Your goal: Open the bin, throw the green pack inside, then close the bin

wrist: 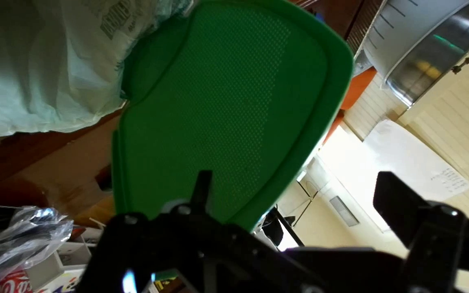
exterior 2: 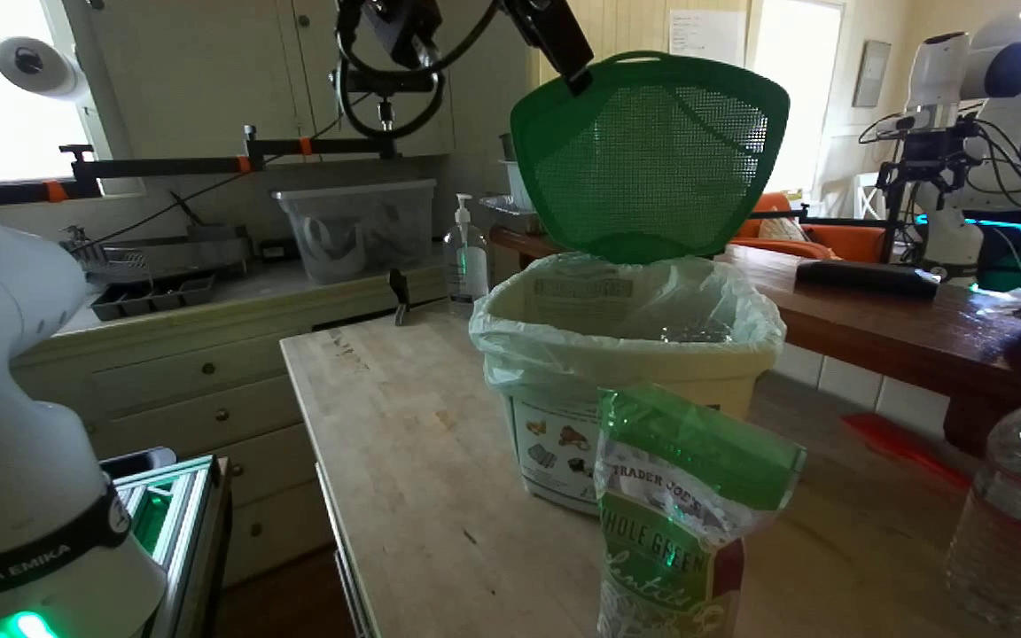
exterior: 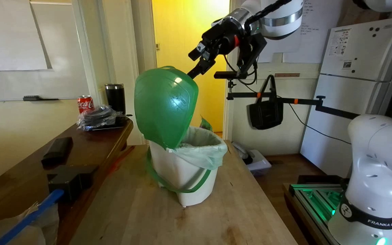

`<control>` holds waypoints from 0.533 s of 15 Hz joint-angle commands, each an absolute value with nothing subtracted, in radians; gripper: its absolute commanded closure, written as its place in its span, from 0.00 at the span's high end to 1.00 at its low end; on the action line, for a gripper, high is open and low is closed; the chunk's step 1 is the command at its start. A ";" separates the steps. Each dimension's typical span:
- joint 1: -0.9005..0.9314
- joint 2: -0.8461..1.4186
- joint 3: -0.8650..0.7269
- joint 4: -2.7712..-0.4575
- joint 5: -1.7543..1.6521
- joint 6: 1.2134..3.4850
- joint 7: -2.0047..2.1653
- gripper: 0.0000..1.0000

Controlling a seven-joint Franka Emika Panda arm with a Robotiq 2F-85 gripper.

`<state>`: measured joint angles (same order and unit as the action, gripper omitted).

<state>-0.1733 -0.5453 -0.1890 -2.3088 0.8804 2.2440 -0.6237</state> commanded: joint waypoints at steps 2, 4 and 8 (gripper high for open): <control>-0.230 -0.644 -0.196 -2.386 0.682 2.271 -0.472 1.00; -0.252 -0.659 -0.221 -2.386 0.581 2.257 -0.411 1.00; -0.285 -0.628 -0.275 -2.376 0.398 2.263 -0.275 1.00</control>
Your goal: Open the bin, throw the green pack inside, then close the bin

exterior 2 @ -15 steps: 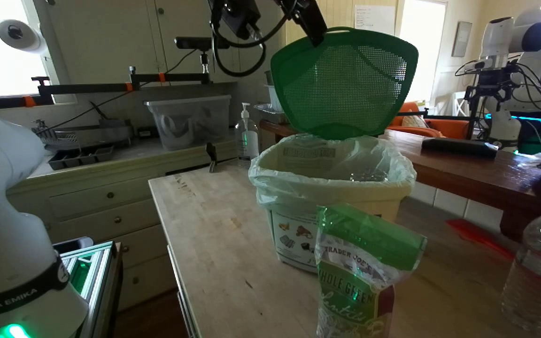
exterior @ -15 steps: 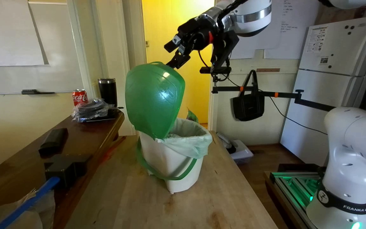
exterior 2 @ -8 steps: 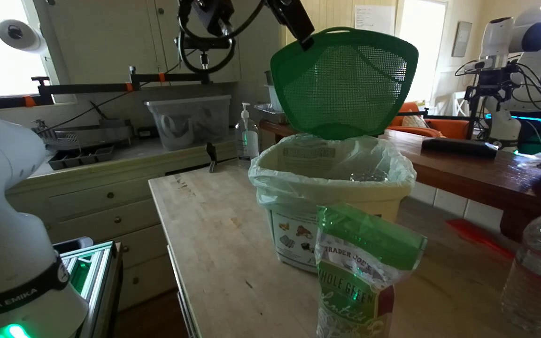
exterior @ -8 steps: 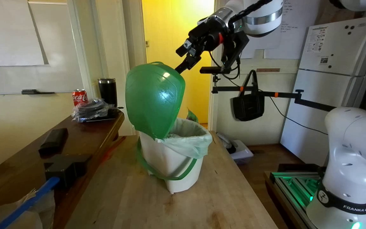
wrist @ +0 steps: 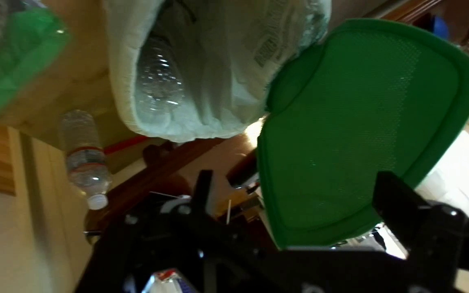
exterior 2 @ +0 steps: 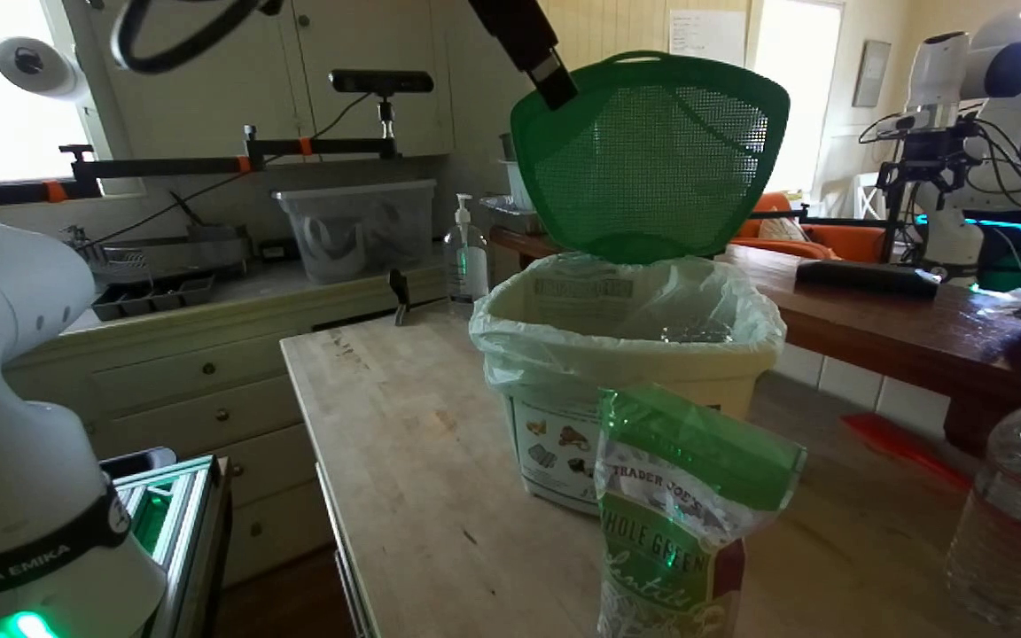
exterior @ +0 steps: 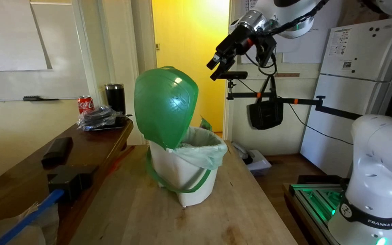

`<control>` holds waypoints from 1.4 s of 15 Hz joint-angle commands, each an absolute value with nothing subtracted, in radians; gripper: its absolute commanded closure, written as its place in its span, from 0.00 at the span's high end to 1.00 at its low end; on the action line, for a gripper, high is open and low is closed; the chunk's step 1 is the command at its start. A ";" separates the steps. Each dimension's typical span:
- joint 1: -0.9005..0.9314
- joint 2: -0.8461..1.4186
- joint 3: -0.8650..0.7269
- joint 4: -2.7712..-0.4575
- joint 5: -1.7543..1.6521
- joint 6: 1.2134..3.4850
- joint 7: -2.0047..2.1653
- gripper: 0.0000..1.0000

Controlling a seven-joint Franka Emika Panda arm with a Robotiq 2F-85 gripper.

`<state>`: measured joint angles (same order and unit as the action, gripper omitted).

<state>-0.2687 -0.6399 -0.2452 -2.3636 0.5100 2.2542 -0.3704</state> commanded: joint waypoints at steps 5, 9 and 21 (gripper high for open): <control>-0.278 -0.519 -0.377 -2.356 0.340 2.261 -0.238 1.00; -0.277 -0.408 -0.429 -2.340 0.360 2.259 -0.239 1.00; -0.309 -0.193 -0.455 -2.250 0.376 2.255 -0.183 1.00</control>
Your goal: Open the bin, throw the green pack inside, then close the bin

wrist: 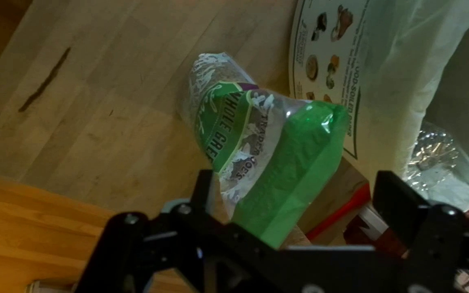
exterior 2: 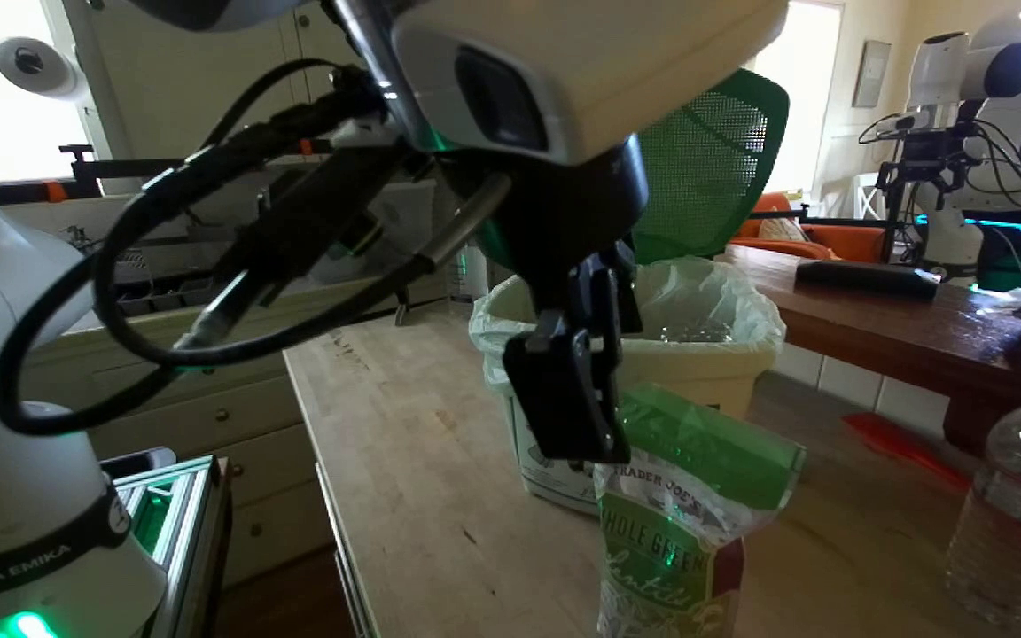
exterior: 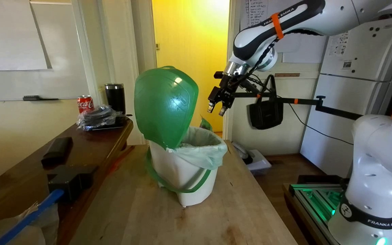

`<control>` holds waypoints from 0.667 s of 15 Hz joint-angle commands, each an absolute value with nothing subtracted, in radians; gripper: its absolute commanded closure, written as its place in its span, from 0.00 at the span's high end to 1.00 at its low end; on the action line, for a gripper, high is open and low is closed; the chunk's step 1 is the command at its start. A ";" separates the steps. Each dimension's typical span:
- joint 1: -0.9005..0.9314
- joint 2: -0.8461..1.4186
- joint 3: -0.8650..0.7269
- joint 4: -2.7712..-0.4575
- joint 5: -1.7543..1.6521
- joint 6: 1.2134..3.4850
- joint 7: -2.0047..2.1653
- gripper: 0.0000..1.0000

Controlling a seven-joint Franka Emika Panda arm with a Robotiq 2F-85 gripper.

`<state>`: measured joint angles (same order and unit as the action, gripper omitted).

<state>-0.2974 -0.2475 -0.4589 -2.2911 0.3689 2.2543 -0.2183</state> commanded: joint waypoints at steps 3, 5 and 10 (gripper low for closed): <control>-0.316 -0.160 -0.447 -2.231 0.374 2.268 -0.155 1.00; -0.317 -0.139 -0.442 -2.218 0.380 2.268 -0.138 1.00; -0.319 -0.102 -0.431 -2.199 0.392 2.274 -0.110 1.00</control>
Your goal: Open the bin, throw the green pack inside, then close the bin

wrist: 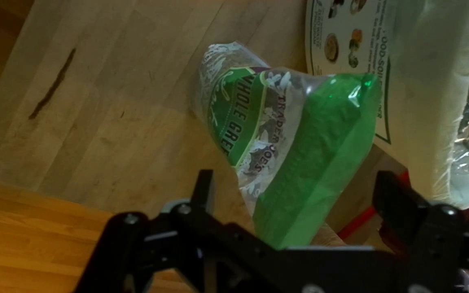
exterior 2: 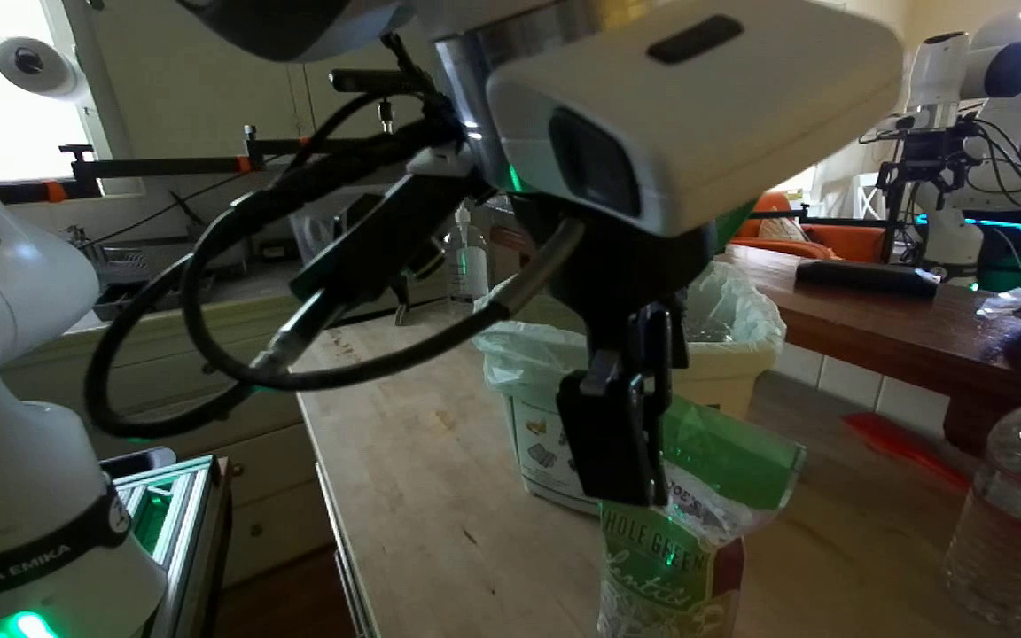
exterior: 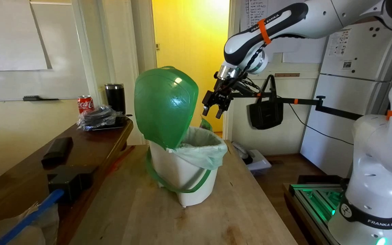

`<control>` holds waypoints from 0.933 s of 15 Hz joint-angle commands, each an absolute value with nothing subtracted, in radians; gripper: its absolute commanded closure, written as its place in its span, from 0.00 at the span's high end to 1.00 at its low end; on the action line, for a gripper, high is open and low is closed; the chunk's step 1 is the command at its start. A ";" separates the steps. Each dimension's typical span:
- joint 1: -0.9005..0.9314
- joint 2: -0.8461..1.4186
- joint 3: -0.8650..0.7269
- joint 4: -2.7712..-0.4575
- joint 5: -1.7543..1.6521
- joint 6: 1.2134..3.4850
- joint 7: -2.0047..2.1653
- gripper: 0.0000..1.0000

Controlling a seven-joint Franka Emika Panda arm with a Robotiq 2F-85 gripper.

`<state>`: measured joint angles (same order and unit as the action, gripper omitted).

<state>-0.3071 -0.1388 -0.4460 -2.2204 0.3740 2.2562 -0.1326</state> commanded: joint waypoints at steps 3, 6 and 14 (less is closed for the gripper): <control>-0.321 -0.082 -0.426 -2.187 0.400 2.275 -0.105 1.00; -0.319 -0.066 -0.422 -2.177 0.435 2.279 -0.117 1.00; -0.320 -0.025 -0.399 -2.159 0.495 2.288 -0.124 0.42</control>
